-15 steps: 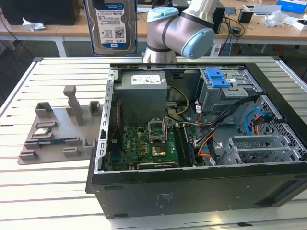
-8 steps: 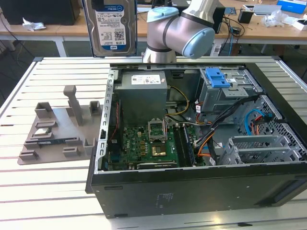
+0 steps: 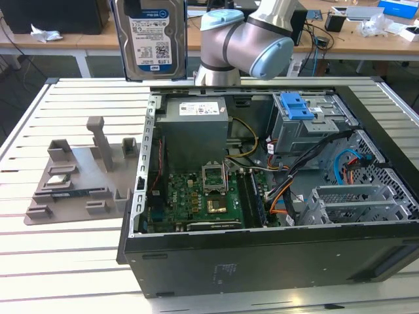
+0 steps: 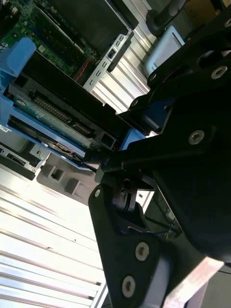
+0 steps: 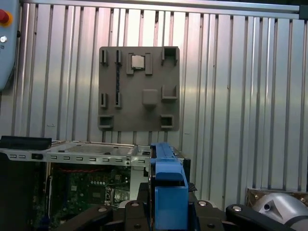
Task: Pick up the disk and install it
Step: 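Pick up the disk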
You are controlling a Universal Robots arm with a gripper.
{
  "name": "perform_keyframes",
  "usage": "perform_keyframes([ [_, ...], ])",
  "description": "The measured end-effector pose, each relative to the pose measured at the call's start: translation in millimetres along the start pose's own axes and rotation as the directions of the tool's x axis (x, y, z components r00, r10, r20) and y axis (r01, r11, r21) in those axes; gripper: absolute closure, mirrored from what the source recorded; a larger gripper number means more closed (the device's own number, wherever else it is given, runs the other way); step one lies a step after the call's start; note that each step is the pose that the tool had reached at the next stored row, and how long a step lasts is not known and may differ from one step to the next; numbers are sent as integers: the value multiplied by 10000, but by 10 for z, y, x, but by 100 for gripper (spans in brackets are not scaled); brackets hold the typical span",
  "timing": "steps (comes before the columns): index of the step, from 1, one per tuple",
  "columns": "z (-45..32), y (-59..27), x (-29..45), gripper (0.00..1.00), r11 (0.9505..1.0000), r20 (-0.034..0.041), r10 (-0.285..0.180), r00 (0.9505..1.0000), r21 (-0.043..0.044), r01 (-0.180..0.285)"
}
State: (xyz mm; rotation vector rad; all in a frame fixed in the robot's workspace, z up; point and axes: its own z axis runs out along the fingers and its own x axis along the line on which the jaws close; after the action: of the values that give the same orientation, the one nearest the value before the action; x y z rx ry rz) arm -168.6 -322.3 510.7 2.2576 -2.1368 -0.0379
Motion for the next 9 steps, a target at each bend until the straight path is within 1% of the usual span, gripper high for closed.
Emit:
perform_keyframes([
  [9, 5, 4, 78, 63, 10000, 0, -1, 10000, 0, 1],
])
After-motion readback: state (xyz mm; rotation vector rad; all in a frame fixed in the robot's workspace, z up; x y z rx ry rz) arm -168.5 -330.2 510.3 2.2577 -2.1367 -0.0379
